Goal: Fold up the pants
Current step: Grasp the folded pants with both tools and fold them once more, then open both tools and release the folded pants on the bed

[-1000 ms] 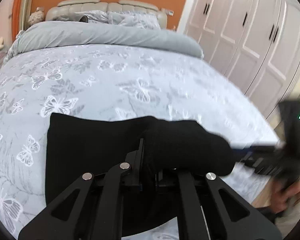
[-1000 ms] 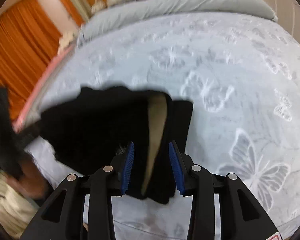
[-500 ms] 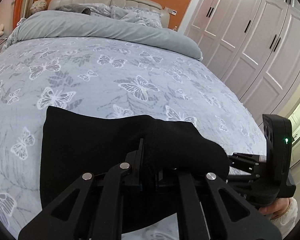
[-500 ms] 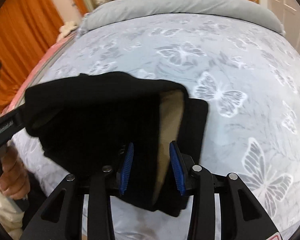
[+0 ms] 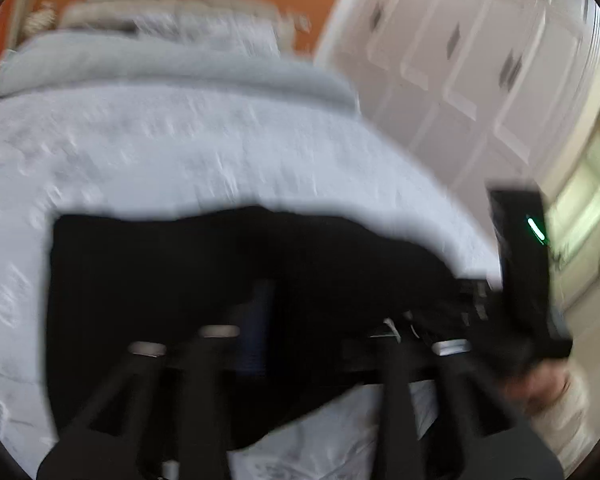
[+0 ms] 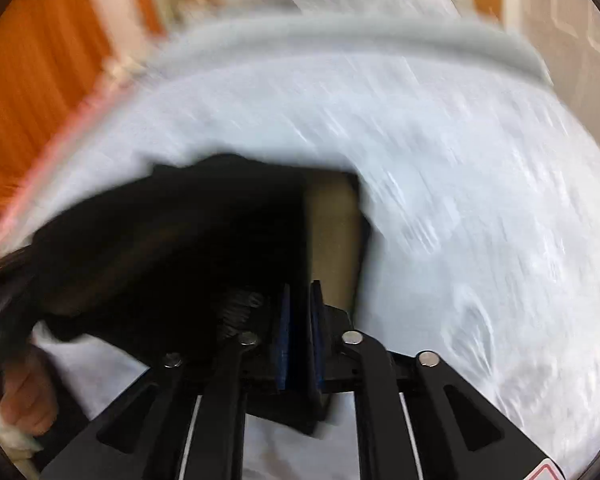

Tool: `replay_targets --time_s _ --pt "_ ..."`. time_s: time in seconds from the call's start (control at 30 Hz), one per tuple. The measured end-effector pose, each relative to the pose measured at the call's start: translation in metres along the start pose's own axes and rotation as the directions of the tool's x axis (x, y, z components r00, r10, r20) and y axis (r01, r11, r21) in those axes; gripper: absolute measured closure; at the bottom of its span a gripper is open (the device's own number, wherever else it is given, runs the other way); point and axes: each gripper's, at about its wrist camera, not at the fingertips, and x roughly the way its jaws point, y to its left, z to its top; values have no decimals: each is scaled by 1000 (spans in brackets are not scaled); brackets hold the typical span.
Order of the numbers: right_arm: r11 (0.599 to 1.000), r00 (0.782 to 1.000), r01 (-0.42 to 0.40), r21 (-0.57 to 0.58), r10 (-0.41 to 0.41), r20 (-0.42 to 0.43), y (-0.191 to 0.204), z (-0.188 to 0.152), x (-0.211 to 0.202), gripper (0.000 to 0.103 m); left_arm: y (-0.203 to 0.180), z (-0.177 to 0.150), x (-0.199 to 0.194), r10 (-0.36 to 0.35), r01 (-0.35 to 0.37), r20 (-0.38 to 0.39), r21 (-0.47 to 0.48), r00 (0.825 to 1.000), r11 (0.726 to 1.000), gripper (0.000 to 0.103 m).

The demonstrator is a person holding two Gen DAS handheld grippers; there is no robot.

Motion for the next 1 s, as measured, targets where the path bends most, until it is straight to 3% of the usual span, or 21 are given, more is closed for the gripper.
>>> replay_targets --time_s 0.03,0.07,0.13,0.17,0.2,0.23,0.3,0.4,0.43,0.47,0.53,0.57,0.67,0.7,0.73,0.8,0.83,0.9,0.93,1.0 --pt "999 997 36 11 -35 -63 -5 -2 15 79 -3 -9 21 38 -36 -81 17 996 999 34" --pt "998 998 -1 65 5 -62 -17 -5 18 78 -6 -19 36 57 -55 -150 20 987 998 36" --pt "994 999 -41 103 42 -6 -25 -4 -1 74 -9 -23 32 9 -7 -161 17 987 1000 36" --pt "990 996 -70 120 62 70 -33 -5 -21 55 -12 -21 20 -14 17 -128 22 992 1000 31" --pt "987 992 -90 129 77 104 -36 -6 -29 44 -13 -18 2 -24 26 -72 31 997 999 14" --pt "982 985 -124 140 105 138 -40 -7 -37 33 -11 -17 -12 -28 29 -21 32 999 999 5" --pt "965 970 -207 161 180 165 -44 -6 -39 33 -2 -14 -45 -19 17 102 22 995 1000 5" --pt "962 972 -226 152 213 94 -16 5 -13 34 22 -7 -63 59 -56 149 -21 987 998 5" --pt "972 981 -193 133 187 51 -7 7 3 38 34 -6 -64 101 -95 148 -52 984 994 5" --pt "981 987 -163 109 162 15 5 8 12 77 49 -4 -63 140 -129 132 -93 981 987 5" --pt "993 994 -107 53 108 -14 24 3 21 86 77 -3 -61 198 -180 93 -175 976 968 5" --pt "997 997 -76 22 76 27 32 3 10 95 89 -4 -62 228 -207 81 -213 970 955 5" --pt "985 972 -175 -5 174 156 34 0 -42 96 118 -6 -74 278 -247 72 -288 958 925 5" --pt "986 974 -164 -11 163 159 31 -1 -45 95 125 -8 -79 292 -259 75 -294 953 920 5" --pt "992 983 -126 -10 127 133 27 -3 -37 91 130 -10 -81 313 -279 73 -294 947 914 5" --pt "998 998 -53 44 54 -28 8 -10 8 76 137 -16 -79 375 -347 54 -275 925 896 5" --pt "993 997 -78 91 80 -18 2 -10 13 74 141 -19 -77 397 -375 34 -265 917 888 5" --pt "979 992 -129 155 129 14 -8 -11 1 51 152 -27 -70 397 -389 -20 -255 918 885 5" --pt "979 993 -121 163 117 36 -10 -13 -7 34 155 -32 -68 385 -382 -42 -264 922 886 5" --pt "979 993 -105 175 94 74 -13 -24 -17 29 164 -45 -60 330 -344 -100 -292 939 892 5"
